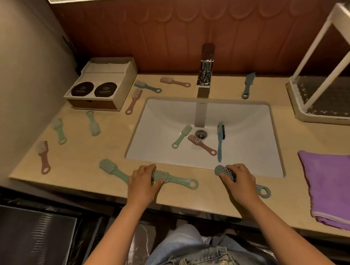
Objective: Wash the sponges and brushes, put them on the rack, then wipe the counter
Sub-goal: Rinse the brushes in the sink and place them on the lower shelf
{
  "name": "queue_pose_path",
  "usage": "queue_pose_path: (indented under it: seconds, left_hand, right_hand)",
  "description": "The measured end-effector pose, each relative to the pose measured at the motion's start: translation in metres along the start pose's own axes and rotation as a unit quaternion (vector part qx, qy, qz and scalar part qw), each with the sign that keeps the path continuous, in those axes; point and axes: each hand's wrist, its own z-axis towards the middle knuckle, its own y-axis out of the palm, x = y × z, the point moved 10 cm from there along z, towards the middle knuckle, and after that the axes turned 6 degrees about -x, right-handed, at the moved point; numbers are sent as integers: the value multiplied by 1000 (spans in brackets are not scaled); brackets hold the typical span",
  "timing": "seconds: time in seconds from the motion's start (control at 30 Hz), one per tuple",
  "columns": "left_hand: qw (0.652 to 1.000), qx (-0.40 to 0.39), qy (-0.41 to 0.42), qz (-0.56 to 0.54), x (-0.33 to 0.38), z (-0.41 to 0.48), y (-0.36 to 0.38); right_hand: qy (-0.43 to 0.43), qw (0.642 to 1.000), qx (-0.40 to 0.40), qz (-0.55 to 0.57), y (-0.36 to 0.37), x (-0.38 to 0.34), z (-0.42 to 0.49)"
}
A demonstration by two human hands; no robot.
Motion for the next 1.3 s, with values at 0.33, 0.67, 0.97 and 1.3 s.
queue_pose_path:
  seconds: [0.33, 0.67, 0.97, 1.3]
  left_hand:
    - [999, -34, -15, 6, -2, 17, 3]
    - [958, -4, 14, -288, 42, 17, -38]
    - [827, -55, -3, -559, 122, 23, -43]
    - [773, -133, -6, -620, 215, 58, -18]
  right_hand:
    - [10, 1000, 6, 2, -1, 5, 6]
    - [-37, 989, 78, 120, -43, -12, 8]
    - [-60, 955, 141, 253, -116, -14, 15]
    - [-18, 957, 203, 205, -203, 53, 41]
